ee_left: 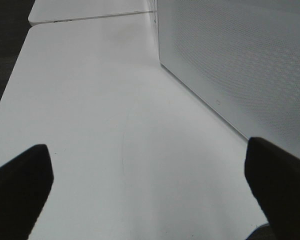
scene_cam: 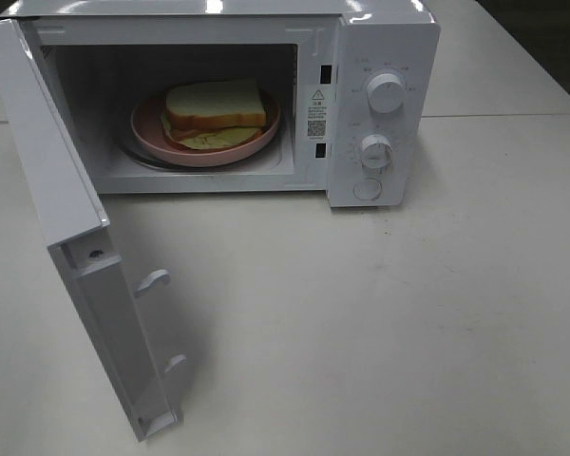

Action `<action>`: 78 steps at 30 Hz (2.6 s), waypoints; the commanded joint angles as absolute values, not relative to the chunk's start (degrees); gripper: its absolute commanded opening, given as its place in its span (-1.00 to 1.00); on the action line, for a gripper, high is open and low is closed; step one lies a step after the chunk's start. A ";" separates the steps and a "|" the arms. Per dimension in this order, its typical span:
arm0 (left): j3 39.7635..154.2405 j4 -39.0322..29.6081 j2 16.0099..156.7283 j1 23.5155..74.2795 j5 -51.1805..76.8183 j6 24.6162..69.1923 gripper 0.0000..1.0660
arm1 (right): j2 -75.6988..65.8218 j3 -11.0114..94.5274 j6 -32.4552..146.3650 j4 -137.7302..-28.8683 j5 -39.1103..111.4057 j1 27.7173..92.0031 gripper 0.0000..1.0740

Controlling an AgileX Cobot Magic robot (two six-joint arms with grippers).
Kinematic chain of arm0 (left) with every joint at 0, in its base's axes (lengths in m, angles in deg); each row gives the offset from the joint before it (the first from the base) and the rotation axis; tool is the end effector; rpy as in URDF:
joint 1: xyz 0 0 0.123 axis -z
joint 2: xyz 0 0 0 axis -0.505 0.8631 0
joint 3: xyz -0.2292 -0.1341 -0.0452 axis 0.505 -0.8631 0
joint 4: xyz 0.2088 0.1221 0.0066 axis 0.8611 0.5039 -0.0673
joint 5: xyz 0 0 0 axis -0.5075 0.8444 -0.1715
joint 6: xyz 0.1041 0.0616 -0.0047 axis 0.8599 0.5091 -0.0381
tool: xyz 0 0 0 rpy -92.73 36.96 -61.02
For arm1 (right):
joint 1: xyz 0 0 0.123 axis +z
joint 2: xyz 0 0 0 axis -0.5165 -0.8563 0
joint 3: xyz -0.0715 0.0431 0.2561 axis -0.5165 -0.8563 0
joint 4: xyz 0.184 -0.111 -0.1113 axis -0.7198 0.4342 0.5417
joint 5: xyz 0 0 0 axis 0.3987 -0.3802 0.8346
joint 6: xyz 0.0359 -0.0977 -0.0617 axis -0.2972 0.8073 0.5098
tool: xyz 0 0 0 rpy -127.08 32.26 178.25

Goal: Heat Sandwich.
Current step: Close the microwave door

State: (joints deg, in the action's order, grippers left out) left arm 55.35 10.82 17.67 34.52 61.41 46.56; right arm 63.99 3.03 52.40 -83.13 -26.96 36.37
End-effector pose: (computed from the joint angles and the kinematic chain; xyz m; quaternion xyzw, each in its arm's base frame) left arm 0.0296 -0.0005 0.2607 0.0561 0.8457 0.0045 0.5307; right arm 0.0286 0.0026 0.2624 -0.0389 0.8450 0.0246 0.5328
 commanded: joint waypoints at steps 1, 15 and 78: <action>55.12 10.47 16.07 34.86 60.83 46.68 0.90 | 65.48 2.97 52.40 -83.13 -26.22 36.14 0.42; 56.44 10.47 19.50 34.86 58.66 46.50 0.89 | 65.48 2.97 52.40 -83.13 -26.22 36.14 0.42; 40.45 26.28 90.09 35.03 -41.73 35.45 -0.99 | 65.48 2.97 52.40 -83.13 -26.22 36.14 0.42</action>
State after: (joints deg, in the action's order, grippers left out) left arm 40.62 25.77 89.98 34.75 -39.78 36.59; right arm 63.99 3.03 52.40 -83.13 -26.96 36.37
